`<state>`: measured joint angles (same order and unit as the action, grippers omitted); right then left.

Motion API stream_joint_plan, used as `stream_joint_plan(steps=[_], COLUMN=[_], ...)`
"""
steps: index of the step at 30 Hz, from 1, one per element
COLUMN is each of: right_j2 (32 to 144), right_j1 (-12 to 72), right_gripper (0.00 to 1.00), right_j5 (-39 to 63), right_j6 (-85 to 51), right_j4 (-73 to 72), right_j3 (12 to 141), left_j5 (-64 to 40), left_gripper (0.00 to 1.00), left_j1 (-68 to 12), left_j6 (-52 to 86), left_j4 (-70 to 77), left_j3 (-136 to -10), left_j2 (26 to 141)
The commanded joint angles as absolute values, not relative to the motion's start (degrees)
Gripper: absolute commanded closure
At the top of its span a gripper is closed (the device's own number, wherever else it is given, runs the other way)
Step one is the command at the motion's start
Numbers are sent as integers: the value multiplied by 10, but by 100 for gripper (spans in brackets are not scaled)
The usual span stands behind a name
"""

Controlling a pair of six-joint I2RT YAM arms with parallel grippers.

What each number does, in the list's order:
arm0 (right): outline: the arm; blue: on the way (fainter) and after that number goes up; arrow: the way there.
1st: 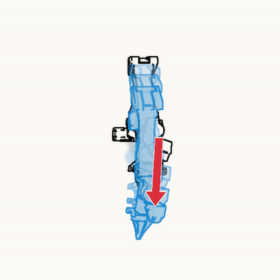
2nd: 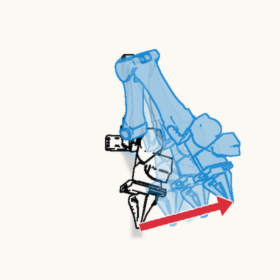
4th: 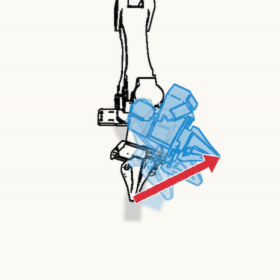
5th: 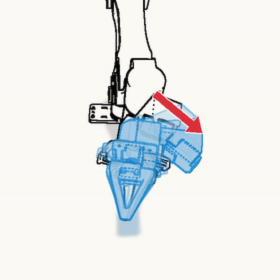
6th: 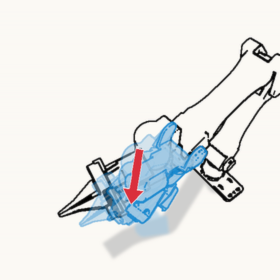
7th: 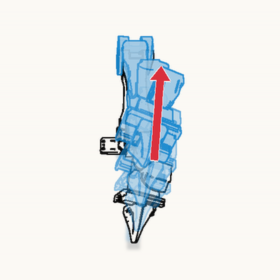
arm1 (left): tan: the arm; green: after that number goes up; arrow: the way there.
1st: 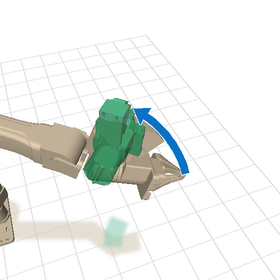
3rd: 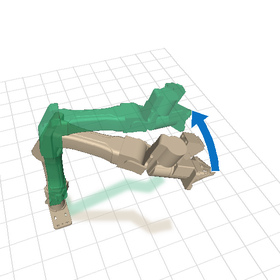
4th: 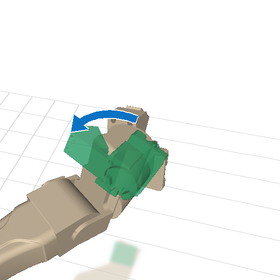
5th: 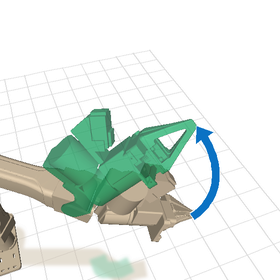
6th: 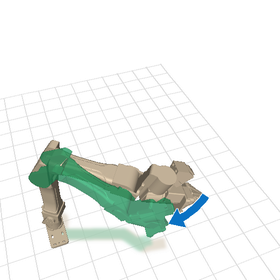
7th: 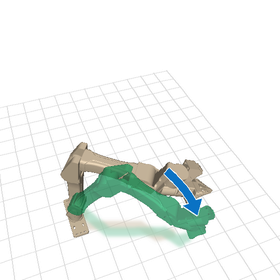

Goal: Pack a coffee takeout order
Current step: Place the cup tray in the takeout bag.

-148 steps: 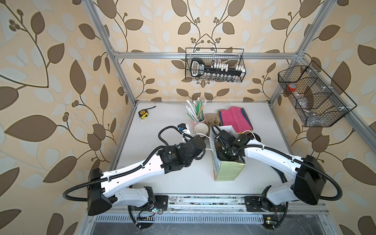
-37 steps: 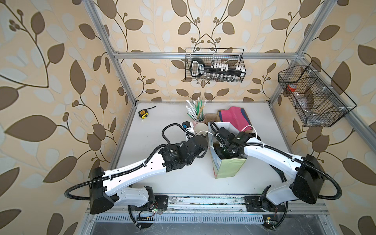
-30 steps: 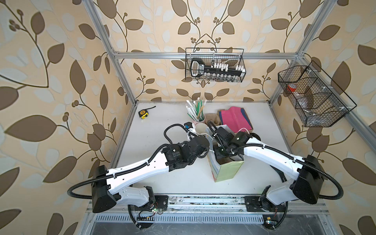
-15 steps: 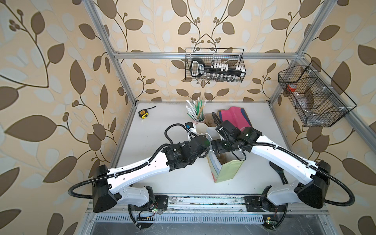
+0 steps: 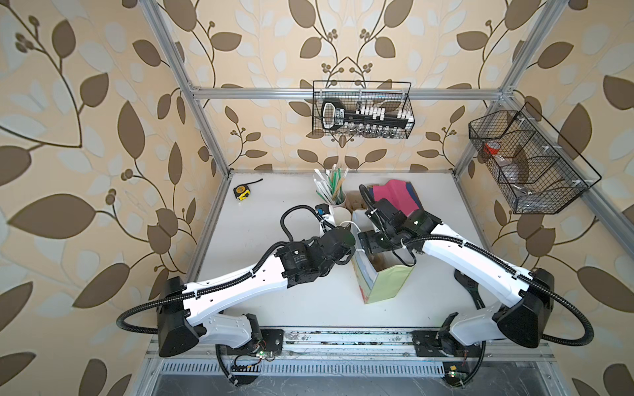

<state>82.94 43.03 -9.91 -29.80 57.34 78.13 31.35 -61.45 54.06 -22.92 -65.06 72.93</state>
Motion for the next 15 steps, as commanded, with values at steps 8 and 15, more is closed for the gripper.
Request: stream_joint_plan(steps=[8, 15], right_j2=[800, 795], right_j1=[427, 405], right_gripper=[3, 7], right_j5=[-91, -80], right_j6=[-276, -237], right_j4=[562, 486], right_j3=[840, 855], left_j5=[275, 266], left_gripper=[100, 100], left_j1=[-595, -593], left_j6=[512, 504], left_j4=[-194, -188], left_j3=[-639, -622], left_j2=[715, 697])
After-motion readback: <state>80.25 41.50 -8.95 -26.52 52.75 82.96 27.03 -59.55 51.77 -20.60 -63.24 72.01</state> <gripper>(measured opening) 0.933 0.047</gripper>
